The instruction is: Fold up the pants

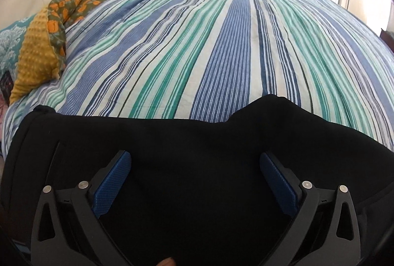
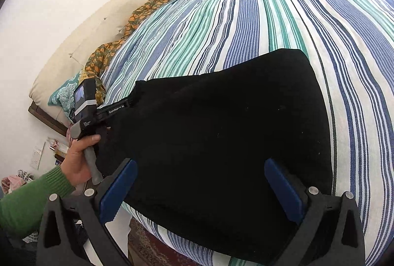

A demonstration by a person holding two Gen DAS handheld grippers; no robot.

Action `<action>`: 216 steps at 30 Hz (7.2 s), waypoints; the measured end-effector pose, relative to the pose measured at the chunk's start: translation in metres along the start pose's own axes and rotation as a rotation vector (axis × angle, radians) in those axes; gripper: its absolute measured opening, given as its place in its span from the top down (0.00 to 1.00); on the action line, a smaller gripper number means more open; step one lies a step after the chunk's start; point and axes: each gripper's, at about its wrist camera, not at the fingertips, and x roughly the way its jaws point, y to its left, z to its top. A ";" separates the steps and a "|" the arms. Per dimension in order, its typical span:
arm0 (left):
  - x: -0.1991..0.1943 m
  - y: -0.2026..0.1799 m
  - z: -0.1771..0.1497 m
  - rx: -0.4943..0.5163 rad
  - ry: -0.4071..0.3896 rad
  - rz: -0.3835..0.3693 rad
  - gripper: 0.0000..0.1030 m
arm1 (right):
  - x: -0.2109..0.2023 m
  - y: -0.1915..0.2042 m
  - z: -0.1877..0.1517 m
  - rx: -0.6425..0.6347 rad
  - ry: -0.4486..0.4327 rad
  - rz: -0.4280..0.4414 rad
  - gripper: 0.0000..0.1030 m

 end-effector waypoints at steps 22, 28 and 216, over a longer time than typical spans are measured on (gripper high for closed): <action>-0.009 -0.003 -0.002 0.008 -0.013 0.010 0.00 | 0.003 0.003 0.001 -0.001 -0.012 -0.002 0.00; -0.009 -0.003 -0.003 0.008 -0.015 0.010 0.00 | 0.004 0.004 0.001 -0.009 -0.013 -0.004 0.00; -0.167 -0.080 -0.094 0.292 0.017 -0.250 0.29 | -0.062 -0.066 0.038 0.130 0.226 -0.020 0.60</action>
